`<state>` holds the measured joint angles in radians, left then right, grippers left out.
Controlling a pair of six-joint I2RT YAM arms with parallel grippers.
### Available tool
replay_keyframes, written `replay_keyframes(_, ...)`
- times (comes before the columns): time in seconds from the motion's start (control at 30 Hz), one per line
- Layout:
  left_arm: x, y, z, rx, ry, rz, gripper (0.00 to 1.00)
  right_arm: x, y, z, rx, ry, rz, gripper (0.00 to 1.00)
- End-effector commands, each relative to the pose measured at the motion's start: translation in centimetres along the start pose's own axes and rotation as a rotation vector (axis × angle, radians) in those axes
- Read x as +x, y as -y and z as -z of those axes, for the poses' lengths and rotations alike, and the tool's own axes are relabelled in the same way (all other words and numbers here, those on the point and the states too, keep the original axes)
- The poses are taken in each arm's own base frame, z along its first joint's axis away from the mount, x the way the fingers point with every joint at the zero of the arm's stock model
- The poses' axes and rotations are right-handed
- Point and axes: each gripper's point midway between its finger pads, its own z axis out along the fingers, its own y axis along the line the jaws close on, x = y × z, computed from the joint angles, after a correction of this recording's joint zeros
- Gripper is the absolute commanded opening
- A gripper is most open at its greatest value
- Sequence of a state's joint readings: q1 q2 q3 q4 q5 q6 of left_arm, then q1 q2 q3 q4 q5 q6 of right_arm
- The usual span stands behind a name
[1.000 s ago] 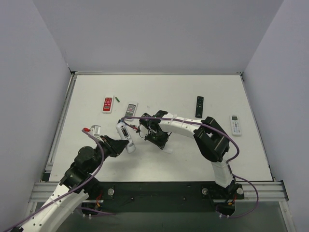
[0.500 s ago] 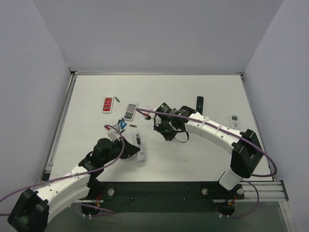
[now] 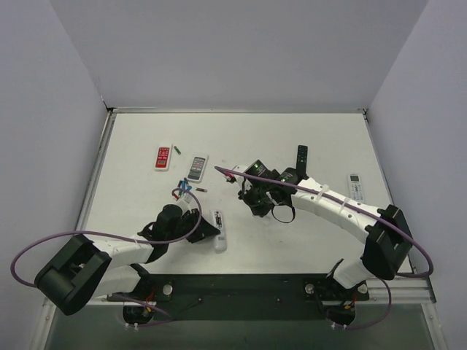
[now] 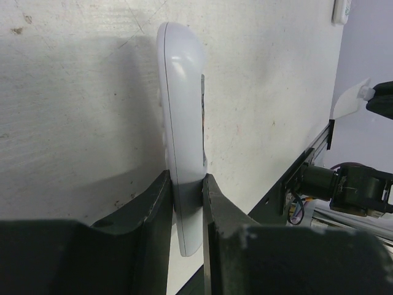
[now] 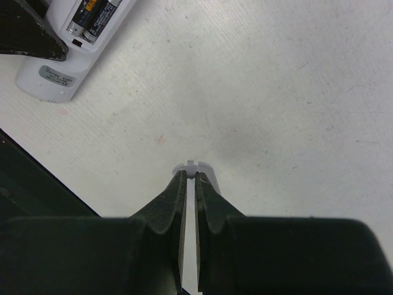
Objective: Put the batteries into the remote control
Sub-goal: Place the remote control at the center of the board.
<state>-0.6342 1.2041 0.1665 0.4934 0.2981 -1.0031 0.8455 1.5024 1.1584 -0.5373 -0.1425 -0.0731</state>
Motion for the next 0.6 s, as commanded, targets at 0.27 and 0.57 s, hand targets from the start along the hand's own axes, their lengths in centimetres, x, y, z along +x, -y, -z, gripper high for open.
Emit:
replay_keyframes(0.27, -0.7, -1.5, 1.5, -0.124, 0.058, 0.049, 0.63, -2.0, -0.7, 2.4, -0.035, 0.121, -0.022, 0.00)
replay_keyframes(0.57, -3.7, 2.1, 5.7, -0.083, 0.185, -0.142, 0.73, -4.6, -2.3, 4.6, -0.140, 0.243, -0.031, 0.00)
